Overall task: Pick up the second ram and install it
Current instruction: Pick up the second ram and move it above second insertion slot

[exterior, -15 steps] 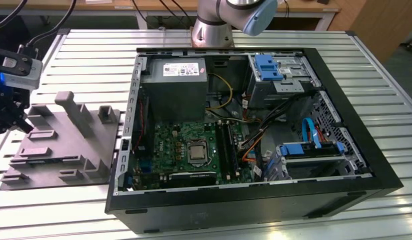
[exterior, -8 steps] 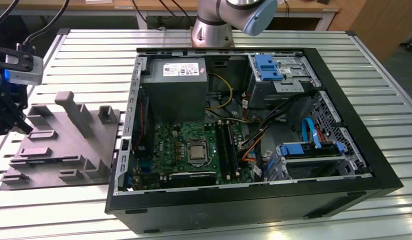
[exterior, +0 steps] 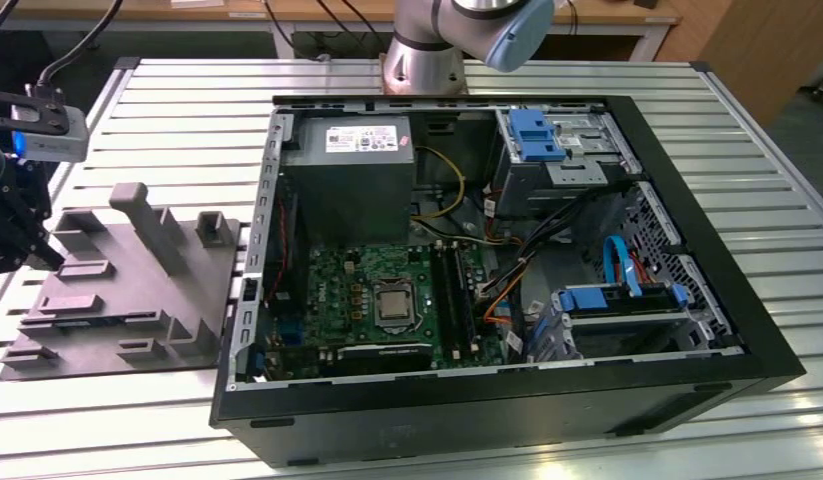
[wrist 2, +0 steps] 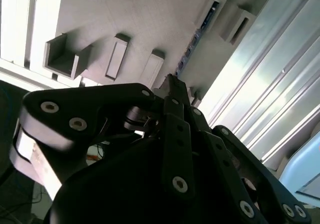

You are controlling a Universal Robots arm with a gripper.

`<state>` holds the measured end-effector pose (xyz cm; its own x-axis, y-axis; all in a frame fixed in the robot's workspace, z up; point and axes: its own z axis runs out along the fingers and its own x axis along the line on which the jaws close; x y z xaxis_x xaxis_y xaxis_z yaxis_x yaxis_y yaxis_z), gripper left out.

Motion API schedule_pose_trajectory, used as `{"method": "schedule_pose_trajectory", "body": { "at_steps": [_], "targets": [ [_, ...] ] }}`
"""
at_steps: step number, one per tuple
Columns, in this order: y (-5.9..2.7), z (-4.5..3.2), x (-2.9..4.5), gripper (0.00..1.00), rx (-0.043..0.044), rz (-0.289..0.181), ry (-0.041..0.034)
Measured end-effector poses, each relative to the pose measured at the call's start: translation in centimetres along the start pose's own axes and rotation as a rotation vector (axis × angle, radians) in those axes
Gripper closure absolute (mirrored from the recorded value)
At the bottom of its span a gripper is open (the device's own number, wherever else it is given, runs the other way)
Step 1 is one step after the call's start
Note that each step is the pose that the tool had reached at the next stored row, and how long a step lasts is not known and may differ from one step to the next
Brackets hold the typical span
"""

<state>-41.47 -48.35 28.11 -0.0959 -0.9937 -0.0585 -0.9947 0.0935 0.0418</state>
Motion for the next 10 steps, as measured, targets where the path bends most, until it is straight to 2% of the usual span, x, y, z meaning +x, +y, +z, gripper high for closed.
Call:
{"method": "schedule_pose_trajectory", "body": {
  "at_steps": [2, 7, 10],
  "targets": [
    [0.01, 0.01, 0.0, 0.9, -0.001, -0.018, 0.0019],
    [0.0, 0.02, 0.0, 0.9, -0.001, -0.018, 0.0019],
    [0.0, 0.11, 0.01, 0.9, -0.0004, -0.018, 0.009]
  ]
}}
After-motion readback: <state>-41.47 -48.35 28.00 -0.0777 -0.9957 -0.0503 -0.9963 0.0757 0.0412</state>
